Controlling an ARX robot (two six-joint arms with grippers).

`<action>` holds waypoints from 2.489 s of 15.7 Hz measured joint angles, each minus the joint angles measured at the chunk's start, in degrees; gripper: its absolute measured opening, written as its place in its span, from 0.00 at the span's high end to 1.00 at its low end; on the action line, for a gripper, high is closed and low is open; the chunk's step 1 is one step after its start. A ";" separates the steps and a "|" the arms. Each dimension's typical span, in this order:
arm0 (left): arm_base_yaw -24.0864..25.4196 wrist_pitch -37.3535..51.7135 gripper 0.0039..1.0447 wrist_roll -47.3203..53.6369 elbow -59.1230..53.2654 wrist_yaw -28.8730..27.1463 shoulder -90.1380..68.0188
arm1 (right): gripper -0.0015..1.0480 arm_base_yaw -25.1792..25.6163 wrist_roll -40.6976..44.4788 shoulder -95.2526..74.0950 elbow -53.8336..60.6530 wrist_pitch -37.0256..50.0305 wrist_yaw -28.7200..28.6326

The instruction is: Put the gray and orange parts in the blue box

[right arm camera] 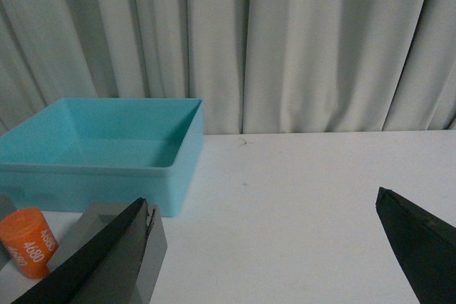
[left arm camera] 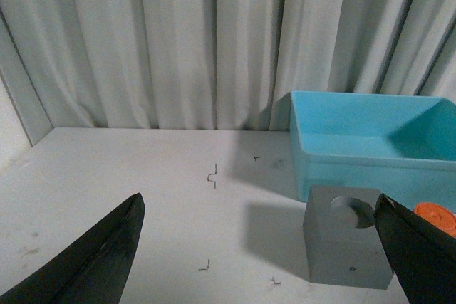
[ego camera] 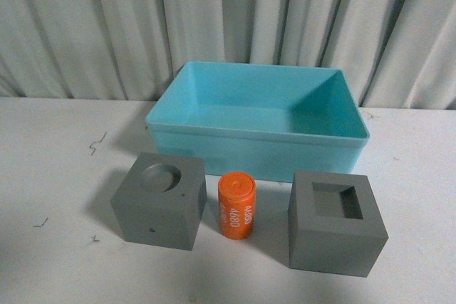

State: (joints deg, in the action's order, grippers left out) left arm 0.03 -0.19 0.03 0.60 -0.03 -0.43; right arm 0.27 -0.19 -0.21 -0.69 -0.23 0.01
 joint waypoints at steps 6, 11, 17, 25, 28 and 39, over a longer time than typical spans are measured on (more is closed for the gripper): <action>0.00 0.00 0.06 0.00 0.00 0.00 0.00 | 0.06 0.00 0.00 0.00 0.00 0.02 0.00; 0.00 0.00 0.06 0.00 0.00 0.00 0.00 | 0.06 0.00 0.00 0.00 0.00 0.00 0.00; 0.00 0.00 0.06 0.00 0.00 0.00 0.00 | 0.06 0.00 0.00 0.00 0.00 0.00 0.00; 0.00 0.00 0.06 0.00 0.00 0.00 0.00 | 0.06 0.00 0.00 0.00 0.00 0.00 0.00; 0.00 0.00 0.06 0.00 0.00 0.00 0.00 | 0.06 0.00 0.00 0.00 0.00 0.00 0.00; 0.00 0.09 0.06 0.00 0.00 0.04 0.00 | 0.06 2.58 -5.29 -23.82 -10.91 -13.00 8.33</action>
State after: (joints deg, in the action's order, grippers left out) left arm 0.03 -0.10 0.03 0.60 0.01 -0.43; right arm 2.85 -5.48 -24.03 -11.60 -13.23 8.34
